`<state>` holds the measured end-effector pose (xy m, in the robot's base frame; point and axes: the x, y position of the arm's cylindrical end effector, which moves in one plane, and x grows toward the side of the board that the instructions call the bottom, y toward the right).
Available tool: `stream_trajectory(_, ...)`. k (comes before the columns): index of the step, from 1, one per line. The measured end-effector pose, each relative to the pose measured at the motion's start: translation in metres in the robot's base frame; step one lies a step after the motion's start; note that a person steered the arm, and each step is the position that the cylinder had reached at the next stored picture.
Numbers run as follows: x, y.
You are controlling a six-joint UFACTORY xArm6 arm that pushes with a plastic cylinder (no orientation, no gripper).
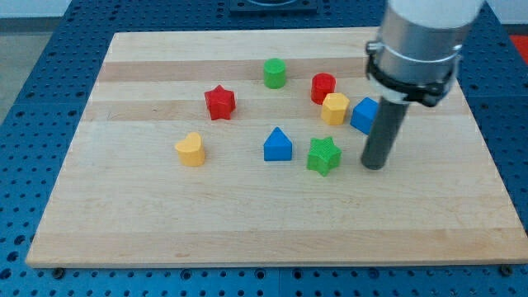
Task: Push the green star to the right of the yellow heart
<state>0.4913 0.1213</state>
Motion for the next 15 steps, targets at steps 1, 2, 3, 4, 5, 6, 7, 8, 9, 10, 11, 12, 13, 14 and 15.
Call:
stream_trajectory(1, 0.000, -0.035)
stream_trajectory(2, 0.000, -0.072)
stream_trajectory(3, 0.009, -0.085)
stream_trajectory(4, 0.011, -0.094)
stream_trajectory(5, 0.011, -0.113)
stream_trajectory(6, 0.011, -0.128)
stream_trajectory(7, 0.011, -0.158)
stream_trajectory(8, 0.011, -0.185)
stream_trajectory(9, 0.011, -0.167)
stream_trajectory(10, 0.001, -0.152)
stream_trajectory(11, -0.014, -0.175)
stream_trajectory(12, -0.018, -0.208)
stream_trajectory(13, -0.018, -0.240)
stream_trajectory(14, -0.017, -0.237)
stream_trajectory(15, -0.010, -0.168)
